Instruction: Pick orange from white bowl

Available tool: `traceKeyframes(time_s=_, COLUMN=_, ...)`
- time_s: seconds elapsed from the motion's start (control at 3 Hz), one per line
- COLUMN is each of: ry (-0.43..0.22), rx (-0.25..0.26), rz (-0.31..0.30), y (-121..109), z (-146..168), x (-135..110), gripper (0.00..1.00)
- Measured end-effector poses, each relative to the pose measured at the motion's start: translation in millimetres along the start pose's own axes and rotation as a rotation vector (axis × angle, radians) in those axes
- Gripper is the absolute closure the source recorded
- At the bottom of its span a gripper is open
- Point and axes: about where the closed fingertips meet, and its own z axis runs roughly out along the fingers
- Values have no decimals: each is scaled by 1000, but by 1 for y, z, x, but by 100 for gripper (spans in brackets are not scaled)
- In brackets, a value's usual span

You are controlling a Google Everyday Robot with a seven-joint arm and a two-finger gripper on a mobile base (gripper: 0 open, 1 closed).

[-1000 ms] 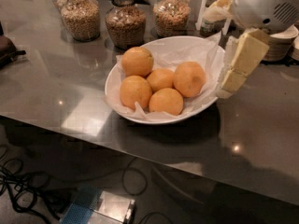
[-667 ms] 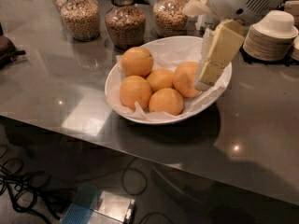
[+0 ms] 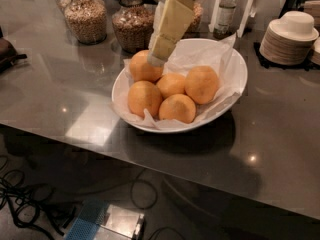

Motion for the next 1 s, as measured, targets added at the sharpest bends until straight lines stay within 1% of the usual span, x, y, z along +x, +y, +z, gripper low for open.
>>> traceKeyframes(time_s=0.33, ry=0, rx=0, rz=0, y=0, z=0, x=0, gripper=0)
traceKeyframes(time_s=0.67, ry=-30, rx=17, rz=13, y=-11, z=9, x=1, gripper=0)
traceKeyframes(time_s=1.0, ry=-66, rx=-8, rz=2, y=-33, z=35, x=-5, gripper=0)
